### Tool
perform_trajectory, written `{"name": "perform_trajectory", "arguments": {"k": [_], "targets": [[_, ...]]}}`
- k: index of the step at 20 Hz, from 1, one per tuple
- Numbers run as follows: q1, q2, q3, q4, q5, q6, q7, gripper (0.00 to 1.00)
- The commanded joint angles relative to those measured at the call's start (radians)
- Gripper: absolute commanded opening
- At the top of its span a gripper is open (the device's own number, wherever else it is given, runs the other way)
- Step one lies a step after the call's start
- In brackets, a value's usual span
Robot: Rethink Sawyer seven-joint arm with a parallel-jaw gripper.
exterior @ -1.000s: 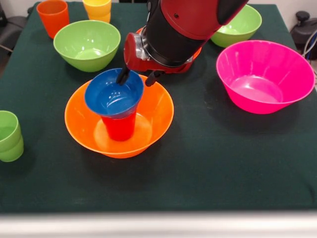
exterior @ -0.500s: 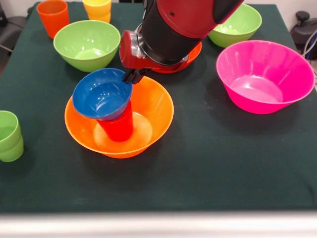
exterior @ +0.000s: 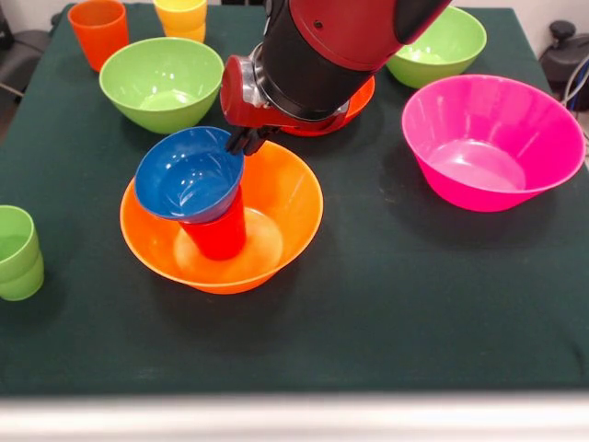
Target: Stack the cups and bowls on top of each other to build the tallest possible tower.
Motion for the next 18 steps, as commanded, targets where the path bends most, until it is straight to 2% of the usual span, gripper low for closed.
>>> {"name": "perform_trajectory", "arguments": {"k": [1,11,18], "targets": [[0.019,-0.004,0.055,0.023,0.007,-0.080,0.094,0.00],[0.031,-0.005,0.054,0.028,0.010,-0.080,0.114,0.00],[0.049,0.028,0.055,-0.030,0.009,-0.044,0.138,0.00]]}}
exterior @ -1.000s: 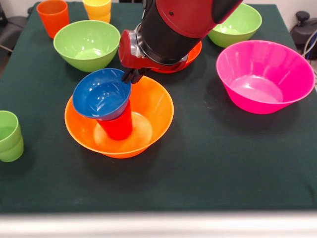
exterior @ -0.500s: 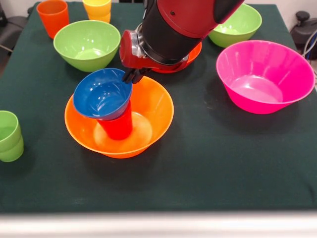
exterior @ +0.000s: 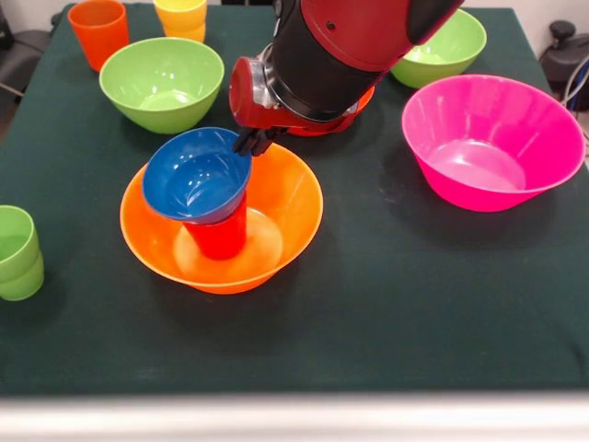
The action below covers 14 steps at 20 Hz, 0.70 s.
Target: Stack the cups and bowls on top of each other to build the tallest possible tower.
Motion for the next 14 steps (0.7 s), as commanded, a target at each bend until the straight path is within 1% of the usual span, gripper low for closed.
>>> {"name": "perform_trajectory", "arguments": {"k": [1,3,11,12,14], "targets": [[0.039,0.028,0.055,-0.032,0.007,-0.044,0.140,0.00],[0.041,0.032,0.052,-0.036,0.007,-0.044,0.143,0.00],[0.048,0.078,0.046,-0.119,0.007,-0.007,0.144,0.00],[0.049,0.072,0.042,-0.105,0.007,-0.016,0.147,0.00],[0.051,0.075,0.037,-0.109,0.006,-0.016,0.144,0.00]]}}
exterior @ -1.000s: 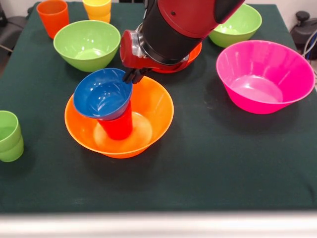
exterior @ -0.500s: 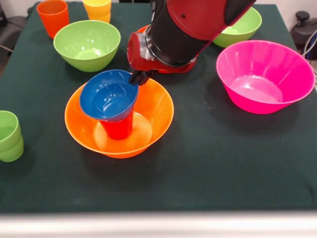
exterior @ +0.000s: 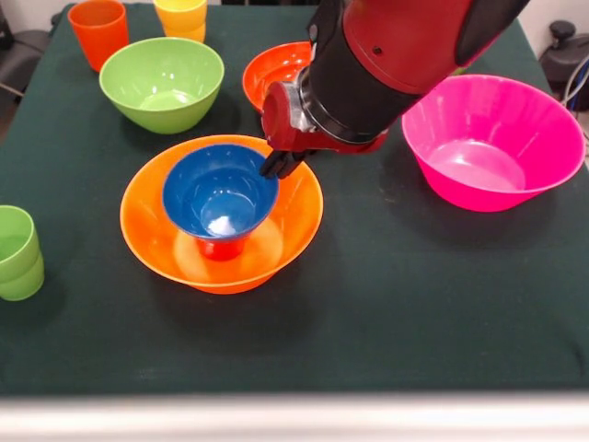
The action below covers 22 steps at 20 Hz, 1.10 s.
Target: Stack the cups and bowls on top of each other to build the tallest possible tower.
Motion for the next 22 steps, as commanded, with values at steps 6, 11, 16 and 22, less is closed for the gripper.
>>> {"name": "perform_trajectory", "arguments": {"k": [6,11,16,22], "targets": [[0.028,0.025,0.014,-0.036,-0.011,-0.008,0.131,0.00],[0.030,0.002,-0.003,0.007,-0.005,-0.027,0.127,0.00],[0.028,0.010,-0.017,0.007,-0.008,-0.029,0.113,0.00],[0.027,0.008,-0.032,0.024,-0.002,-0.028,0.102,0.00]]}}
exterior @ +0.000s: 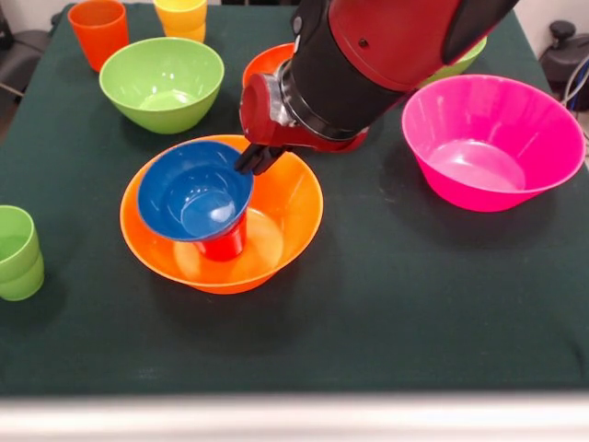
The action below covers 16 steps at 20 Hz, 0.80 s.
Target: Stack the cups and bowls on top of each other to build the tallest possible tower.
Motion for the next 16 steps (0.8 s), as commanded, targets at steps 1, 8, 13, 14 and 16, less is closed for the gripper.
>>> {"name": "perform_trajectory", "arguments": {"k": [1,8,13,14,16], "targets": [[0.019,-0.011,0.035,0.063,0.000,-0.030,0.103,0.00],[0.024,-0.032,0.025,0.116,0.013,-0.041,0.114,0.00],[0.030,-0.041,0.026,0.139,0.020,-0.041,0.121,0.00],[0.030,-0.040,0.026,0.137,0.020,-0.038,0.122,0.00],[0.035,-0.048,0.027,0.155,0.022,-0.044,0.129,0.00]]}}
